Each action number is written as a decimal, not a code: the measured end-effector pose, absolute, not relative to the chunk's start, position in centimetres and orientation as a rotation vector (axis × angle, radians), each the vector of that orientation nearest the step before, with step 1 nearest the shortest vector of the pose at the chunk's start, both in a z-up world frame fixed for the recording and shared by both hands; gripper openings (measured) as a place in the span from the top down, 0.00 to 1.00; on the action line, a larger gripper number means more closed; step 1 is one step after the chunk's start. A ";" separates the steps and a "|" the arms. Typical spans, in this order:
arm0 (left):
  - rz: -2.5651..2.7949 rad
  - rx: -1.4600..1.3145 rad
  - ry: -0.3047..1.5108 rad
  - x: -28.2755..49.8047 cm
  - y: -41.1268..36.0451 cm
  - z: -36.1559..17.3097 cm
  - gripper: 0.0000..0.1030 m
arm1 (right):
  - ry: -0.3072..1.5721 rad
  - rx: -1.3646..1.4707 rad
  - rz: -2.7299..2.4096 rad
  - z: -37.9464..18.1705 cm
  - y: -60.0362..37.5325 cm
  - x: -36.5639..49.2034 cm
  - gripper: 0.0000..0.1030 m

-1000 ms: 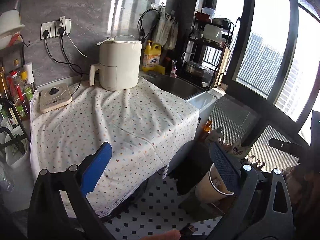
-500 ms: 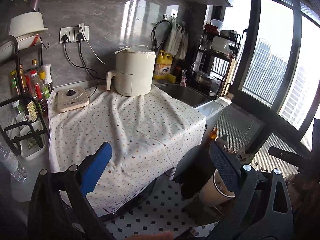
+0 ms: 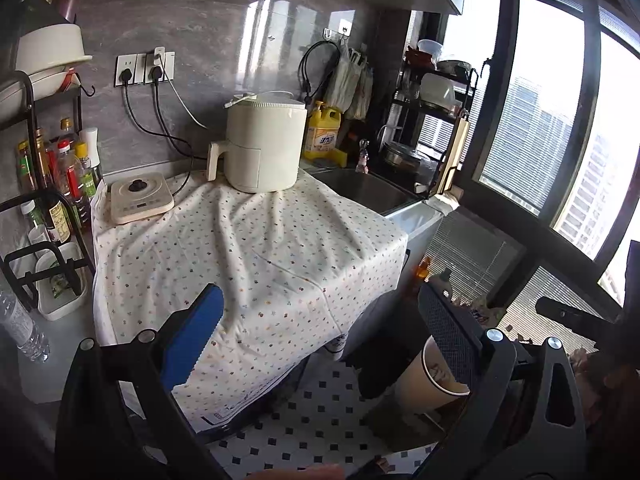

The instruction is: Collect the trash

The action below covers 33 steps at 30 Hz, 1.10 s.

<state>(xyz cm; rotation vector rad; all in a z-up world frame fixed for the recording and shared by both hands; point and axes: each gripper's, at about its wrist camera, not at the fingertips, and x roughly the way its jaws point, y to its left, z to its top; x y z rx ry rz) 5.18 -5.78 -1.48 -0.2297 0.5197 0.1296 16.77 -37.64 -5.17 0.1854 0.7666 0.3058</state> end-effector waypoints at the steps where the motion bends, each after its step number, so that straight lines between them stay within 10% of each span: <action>1: 0.129 -0.231 0.521 5.2 -5.8 -1.5 0.06 | 0.768 0.186 0.305 -5.2 -37.6 16.7 0.08; 33: 0.118 -0.250 0.540 5.3 -3.9 -2.1 0.06 | 0.767 0.182 0.300 -5.1 -36.8 17.0 0.08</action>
